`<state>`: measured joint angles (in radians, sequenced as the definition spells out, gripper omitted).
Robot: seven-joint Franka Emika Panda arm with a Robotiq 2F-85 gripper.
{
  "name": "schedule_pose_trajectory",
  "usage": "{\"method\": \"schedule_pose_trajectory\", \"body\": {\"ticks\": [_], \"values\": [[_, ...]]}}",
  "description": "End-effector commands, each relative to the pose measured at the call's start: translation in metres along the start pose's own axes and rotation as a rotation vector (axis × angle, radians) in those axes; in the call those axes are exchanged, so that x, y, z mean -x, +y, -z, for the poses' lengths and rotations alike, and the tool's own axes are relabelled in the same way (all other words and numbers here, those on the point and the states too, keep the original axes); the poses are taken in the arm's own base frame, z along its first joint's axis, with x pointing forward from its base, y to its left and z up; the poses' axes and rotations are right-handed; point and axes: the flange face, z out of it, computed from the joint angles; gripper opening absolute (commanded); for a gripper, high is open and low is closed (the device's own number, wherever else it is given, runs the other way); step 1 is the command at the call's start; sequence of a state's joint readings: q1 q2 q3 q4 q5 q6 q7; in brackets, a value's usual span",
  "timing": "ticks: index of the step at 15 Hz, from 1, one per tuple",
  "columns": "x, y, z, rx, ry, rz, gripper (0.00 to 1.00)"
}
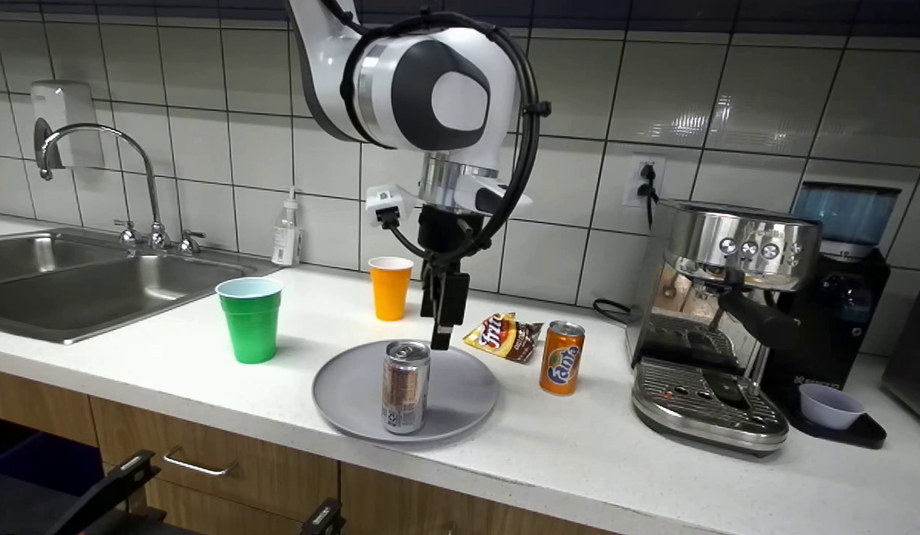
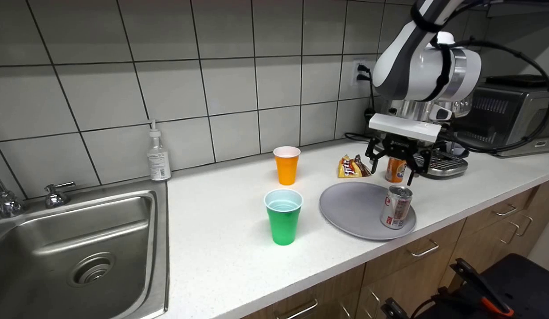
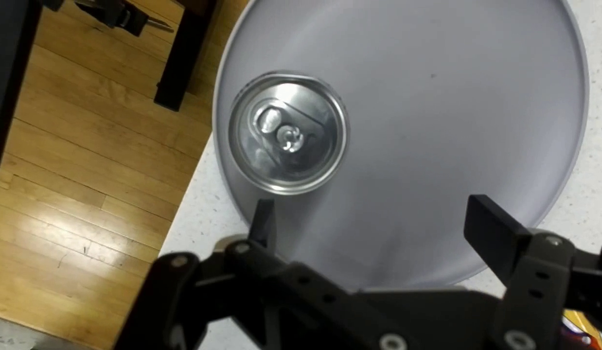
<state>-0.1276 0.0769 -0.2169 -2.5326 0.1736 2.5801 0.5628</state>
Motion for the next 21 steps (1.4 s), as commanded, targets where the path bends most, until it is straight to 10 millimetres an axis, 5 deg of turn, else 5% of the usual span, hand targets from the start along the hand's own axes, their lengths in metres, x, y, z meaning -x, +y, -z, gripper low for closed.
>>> {"method": "schedule_pose_trajectory", "body": {"ticks": [1, 12, 21], "values": [[0.011, 0.012, 0.008, 0.009, 0.001, 0.011, 1.00], [0.021, 0.033, 0.004, 0.044, -0.009, 0.028, 1.00], [0.027, 0.031, -0.002, 0.048, -0.019, 0.036, 1.00]]}}
